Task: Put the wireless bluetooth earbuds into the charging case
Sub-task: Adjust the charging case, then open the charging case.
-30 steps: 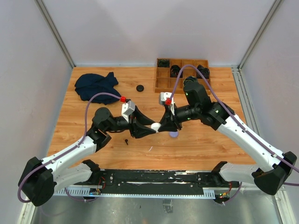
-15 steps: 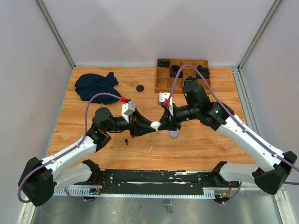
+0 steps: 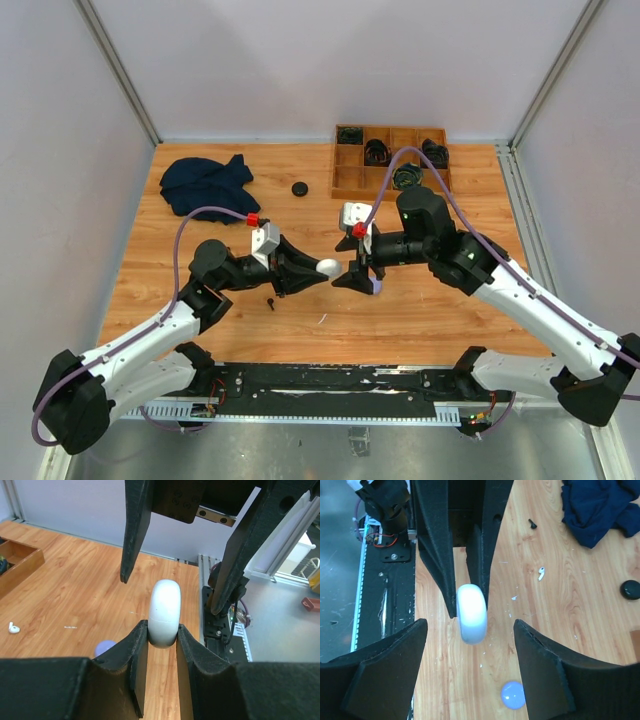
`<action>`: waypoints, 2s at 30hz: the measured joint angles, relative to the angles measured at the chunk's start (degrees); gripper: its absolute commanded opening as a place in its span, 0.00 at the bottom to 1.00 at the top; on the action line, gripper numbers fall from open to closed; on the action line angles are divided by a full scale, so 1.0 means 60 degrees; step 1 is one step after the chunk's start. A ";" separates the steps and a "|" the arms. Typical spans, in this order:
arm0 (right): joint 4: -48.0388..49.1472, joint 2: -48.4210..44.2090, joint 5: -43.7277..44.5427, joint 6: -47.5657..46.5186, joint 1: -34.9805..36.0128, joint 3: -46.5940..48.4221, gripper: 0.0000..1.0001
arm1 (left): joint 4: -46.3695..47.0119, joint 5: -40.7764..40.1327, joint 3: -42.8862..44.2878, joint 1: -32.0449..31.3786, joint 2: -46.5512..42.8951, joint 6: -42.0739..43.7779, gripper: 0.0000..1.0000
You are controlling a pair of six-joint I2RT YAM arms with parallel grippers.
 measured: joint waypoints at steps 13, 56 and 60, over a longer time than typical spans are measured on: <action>0.0645 -0.0047 0.1581 0.0007 0.0463 -0.0153 0.72 | 0.0240 -0.0095 -0.0142 -0.0004 -0.0062 -0.0011 0.00; 0.0678 -0.0346 0.3836 -0.0047 0.0601 -0.0160 0.83 | 0.0444 0.0066 -0.0535 -0.0102 -0.0069 -0.0004 0.00; 0.0630 -0.0266 0.3865 -0.0044 0.0597 -0.0142 0.84 | 0.0477 -0.0448 -0.0714 -0.0106 0.0084 -0.0011 0.00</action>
